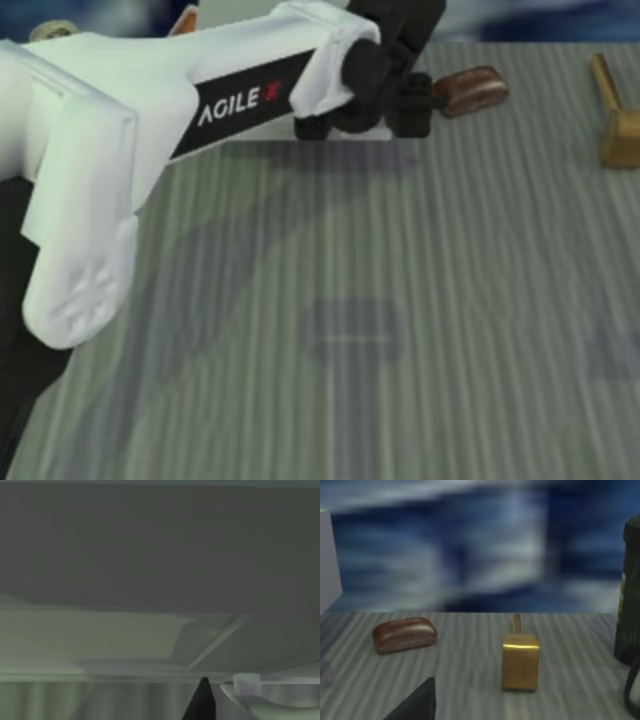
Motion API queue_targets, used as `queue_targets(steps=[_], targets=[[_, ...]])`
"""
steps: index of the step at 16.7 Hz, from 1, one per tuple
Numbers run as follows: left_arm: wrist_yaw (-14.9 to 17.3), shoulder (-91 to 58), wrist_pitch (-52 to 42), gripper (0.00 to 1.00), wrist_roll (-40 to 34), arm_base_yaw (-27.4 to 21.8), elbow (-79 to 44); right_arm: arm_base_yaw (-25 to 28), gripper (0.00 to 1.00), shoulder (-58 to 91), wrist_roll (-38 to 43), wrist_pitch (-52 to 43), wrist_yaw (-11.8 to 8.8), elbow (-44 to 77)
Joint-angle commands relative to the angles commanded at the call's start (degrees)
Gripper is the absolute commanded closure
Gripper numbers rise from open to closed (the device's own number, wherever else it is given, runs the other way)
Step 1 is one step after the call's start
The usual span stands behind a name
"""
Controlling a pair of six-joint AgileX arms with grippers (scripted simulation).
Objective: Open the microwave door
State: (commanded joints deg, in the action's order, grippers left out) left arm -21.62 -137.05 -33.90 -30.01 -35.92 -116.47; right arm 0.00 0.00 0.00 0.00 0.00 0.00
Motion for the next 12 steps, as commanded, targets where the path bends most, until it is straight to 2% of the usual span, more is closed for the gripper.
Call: queue_targets(steps=[3, 11, 12], targets=[[0.00, 0.00, 0.00, 0.98, 0.00, 0.00, 0.00, 0.00, 0.00, 0.00, 0.00, 0.00, 0.00, 0.00], [0.00, 0.00, 0.00, 1.00, 0.00, 0.00, 0.00, 0.00, 0.00, 0.00, 0.00, 0.00, 0.00, 0.00], [0.64, 1.61, -0.45, 1.00, -0.11, -2.13, 3.27, 0.00, 0.00, 0.00, 0.00, 0.00, 0.00, 0.00]])
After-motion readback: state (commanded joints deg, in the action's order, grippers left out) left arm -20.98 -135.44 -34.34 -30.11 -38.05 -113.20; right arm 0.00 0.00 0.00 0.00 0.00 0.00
